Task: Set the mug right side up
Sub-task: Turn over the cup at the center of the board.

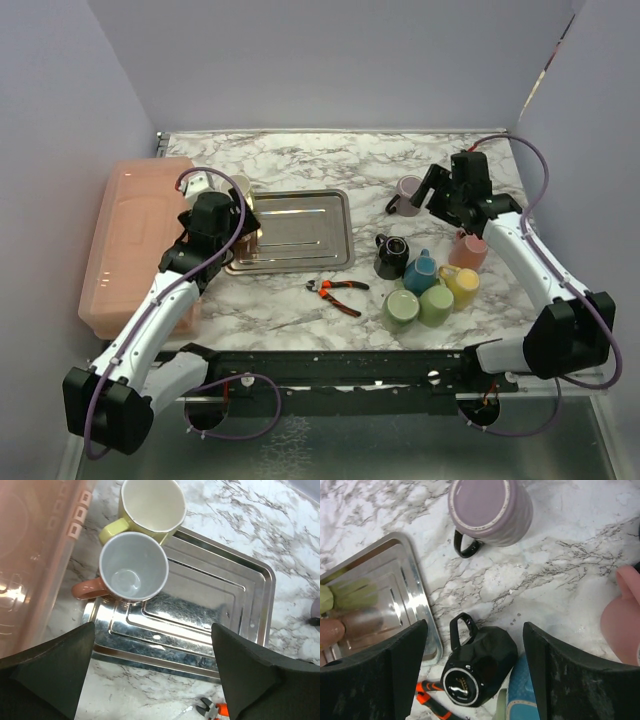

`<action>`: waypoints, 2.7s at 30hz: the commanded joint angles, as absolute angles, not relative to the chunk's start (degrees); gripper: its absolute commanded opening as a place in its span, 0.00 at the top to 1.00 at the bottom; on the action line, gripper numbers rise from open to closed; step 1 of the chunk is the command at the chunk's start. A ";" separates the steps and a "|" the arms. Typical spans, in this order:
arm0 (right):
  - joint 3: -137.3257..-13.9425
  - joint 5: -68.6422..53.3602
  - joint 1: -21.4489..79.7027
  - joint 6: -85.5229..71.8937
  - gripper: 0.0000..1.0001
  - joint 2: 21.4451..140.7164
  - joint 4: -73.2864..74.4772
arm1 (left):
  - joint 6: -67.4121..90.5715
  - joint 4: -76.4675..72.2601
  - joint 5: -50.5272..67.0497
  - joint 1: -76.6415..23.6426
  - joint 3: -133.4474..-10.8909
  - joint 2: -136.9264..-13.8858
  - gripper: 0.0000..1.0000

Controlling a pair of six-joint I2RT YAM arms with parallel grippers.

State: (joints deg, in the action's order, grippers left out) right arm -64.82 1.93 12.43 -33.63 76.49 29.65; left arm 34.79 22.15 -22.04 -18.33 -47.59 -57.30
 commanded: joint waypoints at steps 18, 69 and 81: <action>-87.90 24.60 21.61 -47.58 0.12 109.11 37.12 | 30.39 16.26 -6.66 -17.94 -47.37 -58.31 0.01; -84.99 18.34 15.42 -29.25 0.74 112.60 27.68 | 31.96 14.42 -6.06 -17.93 -44.13 -59.38 0.01; -87.03 15.29 14.00 -27.19 0.72 114.53 27.72 | 31.96 14.40 -6.02 -17.98 -43.95 -60.26 0.01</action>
